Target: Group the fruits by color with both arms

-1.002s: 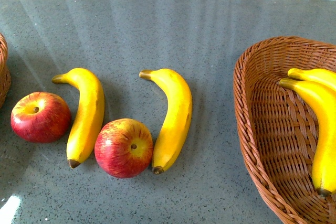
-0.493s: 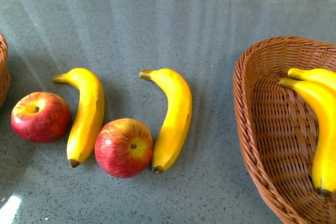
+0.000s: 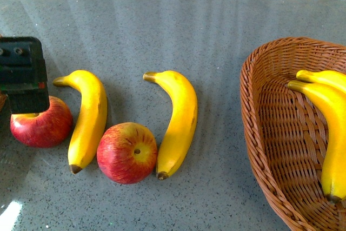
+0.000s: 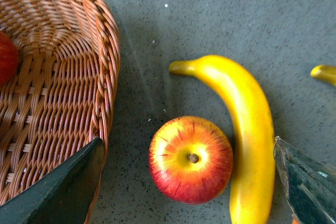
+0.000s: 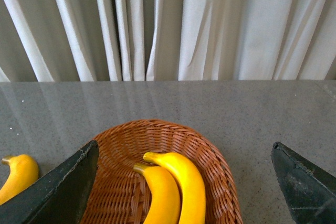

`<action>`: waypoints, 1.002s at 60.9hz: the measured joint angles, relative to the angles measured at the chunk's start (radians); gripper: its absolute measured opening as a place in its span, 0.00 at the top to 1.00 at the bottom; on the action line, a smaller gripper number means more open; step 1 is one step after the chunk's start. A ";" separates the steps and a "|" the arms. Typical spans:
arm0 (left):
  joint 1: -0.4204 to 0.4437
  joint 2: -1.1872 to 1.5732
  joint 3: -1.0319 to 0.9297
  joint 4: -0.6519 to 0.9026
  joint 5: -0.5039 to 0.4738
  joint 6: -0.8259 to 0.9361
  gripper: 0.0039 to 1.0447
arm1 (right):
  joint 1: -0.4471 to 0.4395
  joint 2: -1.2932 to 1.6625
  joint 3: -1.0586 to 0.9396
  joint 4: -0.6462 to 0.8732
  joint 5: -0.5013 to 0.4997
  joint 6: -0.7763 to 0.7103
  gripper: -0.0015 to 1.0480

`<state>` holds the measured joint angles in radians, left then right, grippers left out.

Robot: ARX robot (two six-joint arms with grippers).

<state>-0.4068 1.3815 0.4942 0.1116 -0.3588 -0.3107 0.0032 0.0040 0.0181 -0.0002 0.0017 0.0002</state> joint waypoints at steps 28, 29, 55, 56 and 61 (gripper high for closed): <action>-0.002 0.157 0.040 0.036 0.019 -0.084 0.09 | 0.000 0.000 0.000 0.000 0.000 0.000 0.09; 0.000 0.163 0.042 0.039 0.019 -0.087 0.09 | 0.000 0.000 0.000 0.000 0.000 0.000 0.09; 0.013 0.237 0.062 0.059 0.019 -0.125 0.09 | 0.000 0.000 0.000 0.000 0.000 0.000 0.09; 0.014 0.240 0.064 0.059 0.019 -0.125 0.09 | 0.000 0.000 0.000 0.000 0.000 0.000 0.09; 0.015 0.252 0.069 0.061 0.019 -0.126 0.09 | 0.000 0.000 0.000 0.000 0.000 0.000 0.09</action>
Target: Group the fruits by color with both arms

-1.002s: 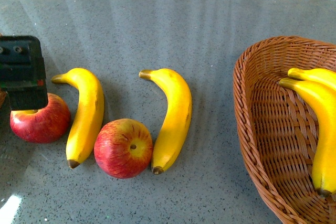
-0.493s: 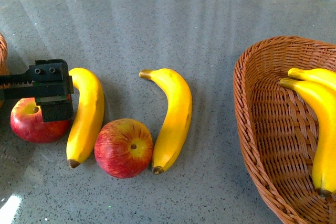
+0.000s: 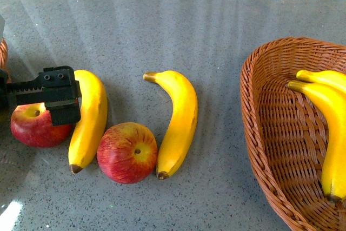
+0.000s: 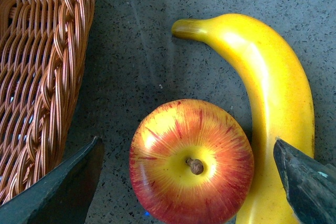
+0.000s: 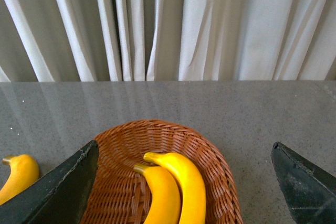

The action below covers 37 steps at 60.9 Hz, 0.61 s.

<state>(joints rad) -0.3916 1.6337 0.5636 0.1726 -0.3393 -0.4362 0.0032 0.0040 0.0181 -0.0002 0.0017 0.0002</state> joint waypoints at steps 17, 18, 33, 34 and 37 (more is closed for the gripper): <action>0.010 0.048 0.010 0.019 0.003 -0.002 0.09 | 0.000 0.000 0.000 0.000 0.000 0.000 0.09; 0.011 0.050 0.010 0.019 0.003 -0.002 0.09 | 0.000 0.000 0.000 0.000 0.000 0.000 0.09; 0.016 0.087 0.018 0.031 0.011 -0.007 0.09 | 0.000 0.000 0.000 0.000 0.000 0.000 0.09; 0.016 0.089 0.019 0.032 0.012 -0.007 0.09 | 0.000 0.000 0.000 0.000 0.000 0.000 0.09; 0.016 0.096 0.021 0.037 0.015 -0.007 0.09 | 0.000 0.000 0.000 0.000 0.000 0.000 0.09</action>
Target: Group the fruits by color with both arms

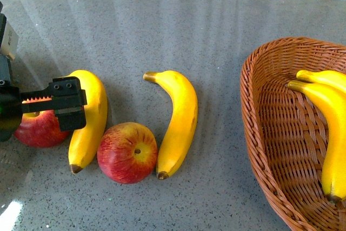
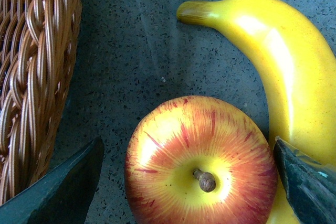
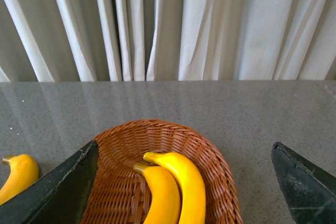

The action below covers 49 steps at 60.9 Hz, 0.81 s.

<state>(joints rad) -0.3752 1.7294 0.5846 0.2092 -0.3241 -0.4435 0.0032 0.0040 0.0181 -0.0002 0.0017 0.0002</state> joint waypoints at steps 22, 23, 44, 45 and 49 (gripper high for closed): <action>0.010 0.058 0.023 0.019 0.004 -0.003 0.09 | 0.000 0.000 0.000 0.000 0.000 0.000 0.09; 0.010 0.059 0.024 0.019 0.004 -0.005 0.09 | 0.000 0.000 0.000 0.000 0.000 0.000 0.09; 0.009 0.084 0.042 0.019 0.006 -0.021 0.09 | 0.000 0.000 0.000 0.000 0.000 0.000 0.09; 0.009 0.084 0.042 0.019 0.006 -0.023 0.09 | 0.000 0.000 0.000 0.000 0.000 0.000 0.09; 0.009 0.087 0.042 0.019 0.005 -0.023 0.09 | 0.000 0.000 0.000 0.000 0.000 0.000 0.09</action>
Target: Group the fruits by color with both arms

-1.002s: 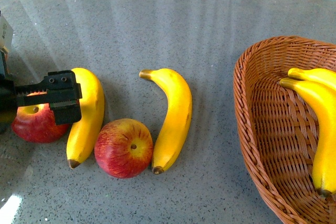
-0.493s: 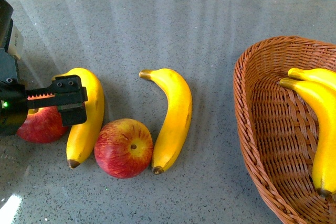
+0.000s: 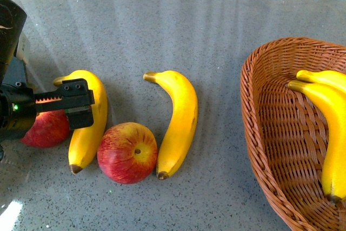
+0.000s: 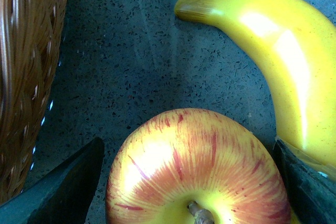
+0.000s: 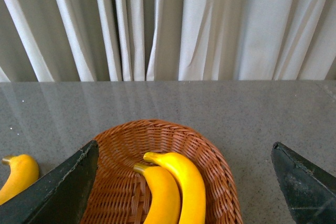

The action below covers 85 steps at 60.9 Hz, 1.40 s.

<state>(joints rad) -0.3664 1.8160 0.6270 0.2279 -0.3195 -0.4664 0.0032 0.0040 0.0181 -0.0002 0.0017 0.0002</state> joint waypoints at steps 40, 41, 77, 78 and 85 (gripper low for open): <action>-0.075 -0.196 0.017 -0.112 -0.050 -0.018 0.31 | 0.000 0.000 0.000 0.000 0.000 0.000 0.09; -0.075 -0.216 0.021 -0.120 -0.052 -0.017 0.31 | 0.000 0.000 0.000 0.000 0.000 0.000 0.09; 0.273 -0.199 0.090 -0.109 -0.063 0.062 0.31 | 0.000 0.000 0.000 0.000 0.000 0.000 0.09; 0.276 -0.190 0.092 -0.109 -0.063 0.061 0.31 | 0.000 0.000 0.000 0.000 0.000 0.000 0.09; 0.299 -0.110 0.122 -0.107 -0.054 0.056 0.31 | 0.000 0.000 0.000 0.000 0.000 0.000 0.09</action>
<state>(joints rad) -0.0673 1.7058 0.7486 0.1211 -0.3737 -0.4107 0.0032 0.0040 0.0181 -0.0002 0.0017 0.0002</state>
